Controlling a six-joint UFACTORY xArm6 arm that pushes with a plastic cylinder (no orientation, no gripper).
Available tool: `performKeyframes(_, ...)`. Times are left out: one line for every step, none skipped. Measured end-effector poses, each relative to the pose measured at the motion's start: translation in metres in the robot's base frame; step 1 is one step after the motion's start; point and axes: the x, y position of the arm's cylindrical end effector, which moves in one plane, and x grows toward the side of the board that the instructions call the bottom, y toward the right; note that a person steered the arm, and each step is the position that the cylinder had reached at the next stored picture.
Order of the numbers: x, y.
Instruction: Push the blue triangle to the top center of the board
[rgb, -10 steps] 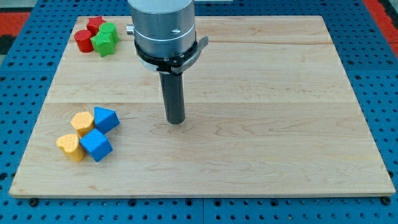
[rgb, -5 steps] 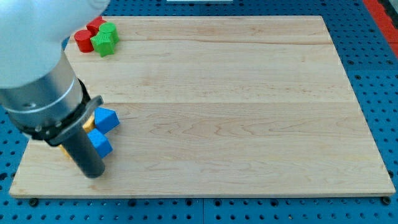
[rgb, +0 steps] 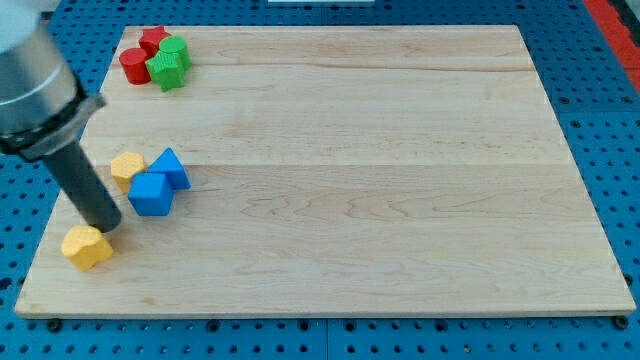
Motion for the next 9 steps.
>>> performKeyframes(-0.009, 0.001)
performKeyframes(-0.026, 0.015)
performKeyframes(-0.046, 0.047)
performKeyframes(-0.069, 0.078)
performKeyframes(-0.092, 0.097)
performKeyframes(-0.116, 0.106)
performKeyframes(-0.137, 0.115)
performKeyframes(-0.171, 0.143)
performKeyframes(-0.208, 0.176)
